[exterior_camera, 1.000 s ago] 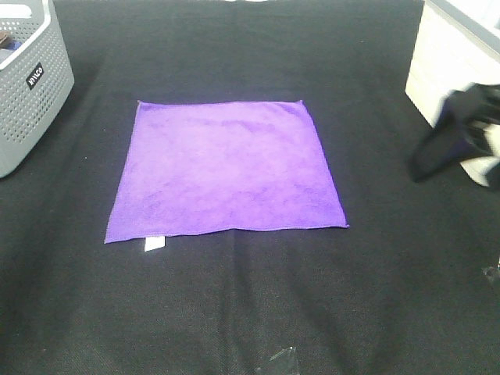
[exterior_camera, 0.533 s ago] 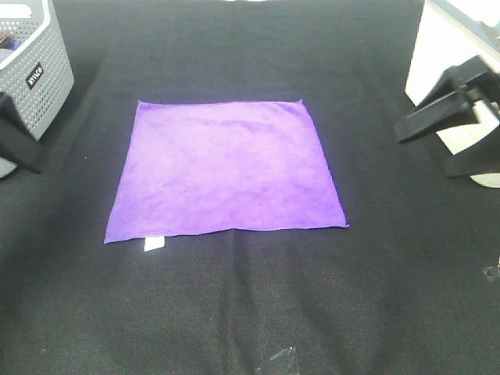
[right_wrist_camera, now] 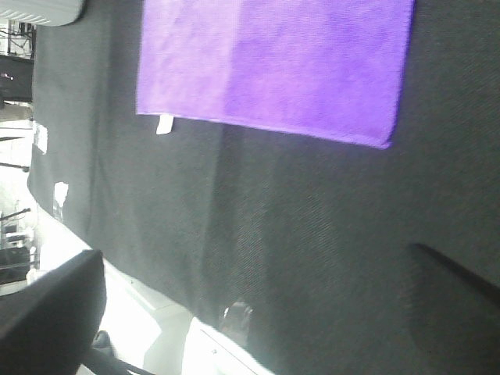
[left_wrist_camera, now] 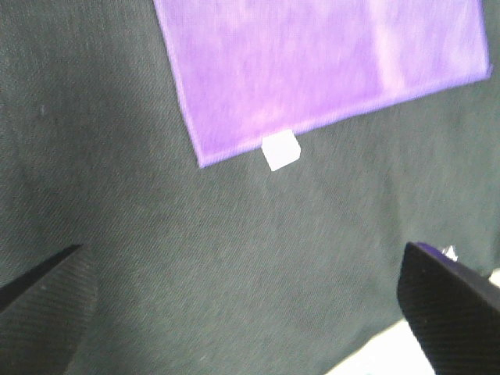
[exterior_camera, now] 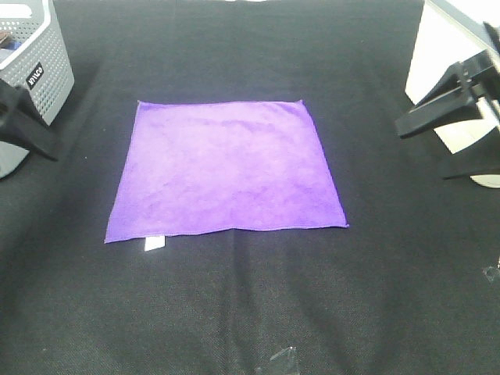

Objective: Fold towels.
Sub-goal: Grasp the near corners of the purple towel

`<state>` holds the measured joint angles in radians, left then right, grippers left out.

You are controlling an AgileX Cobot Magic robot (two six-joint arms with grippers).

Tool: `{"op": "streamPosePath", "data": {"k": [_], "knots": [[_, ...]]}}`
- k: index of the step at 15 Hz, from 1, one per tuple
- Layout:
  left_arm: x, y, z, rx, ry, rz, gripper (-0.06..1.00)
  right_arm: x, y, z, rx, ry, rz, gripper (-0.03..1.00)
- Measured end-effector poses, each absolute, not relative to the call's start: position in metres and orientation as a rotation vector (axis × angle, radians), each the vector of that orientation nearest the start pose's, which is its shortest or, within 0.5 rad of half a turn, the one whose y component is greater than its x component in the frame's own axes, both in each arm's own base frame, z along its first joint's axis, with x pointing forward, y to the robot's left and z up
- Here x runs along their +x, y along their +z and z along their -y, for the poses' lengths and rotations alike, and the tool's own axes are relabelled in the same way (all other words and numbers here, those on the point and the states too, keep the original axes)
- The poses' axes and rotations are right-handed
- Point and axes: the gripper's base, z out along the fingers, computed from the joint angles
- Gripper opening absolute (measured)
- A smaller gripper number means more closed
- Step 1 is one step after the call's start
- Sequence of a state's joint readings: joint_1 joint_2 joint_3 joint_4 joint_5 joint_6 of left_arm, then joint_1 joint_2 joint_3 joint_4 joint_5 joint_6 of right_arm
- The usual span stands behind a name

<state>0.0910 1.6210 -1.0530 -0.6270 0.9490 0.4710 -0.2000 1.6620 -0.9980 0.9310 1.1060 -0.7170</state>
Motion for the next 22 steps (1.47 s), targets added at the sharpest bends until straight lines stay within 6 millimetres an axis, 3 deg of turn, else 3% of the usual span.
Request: {"op": "streamPosePath", "data": {"k": [4,8,12,16,22], "knots": [[0.342,0.191,0.013,0.035,-0.718,-2.878,0.97,0.337,0.177,0.002,-0.042,1.126,-2.738,0.96],[0.371,0.151,0.011,0.013,-0.762,-2.936,0.97,0.361,0.145,-0.019,-0.128,1.096,-2.804,0.95],[0.379,0.12,0.013,-0.017,-0.826,-2.976,0.97,0.376,0.122,-0.036,-0.192,1.021,-2.837,0.95],[0.381,0.106,0.014,-0.042,-0.854,-2.987,0.97,0.384,0.097,-0.038,-0.189,1.028,-2.881,0.94],[0.382,0.105,0.013,-0.048,-0.85,-2.984,0.96,0.386,0.091,-0.039,-0.174,1.065,-2.887,0.93]]}}
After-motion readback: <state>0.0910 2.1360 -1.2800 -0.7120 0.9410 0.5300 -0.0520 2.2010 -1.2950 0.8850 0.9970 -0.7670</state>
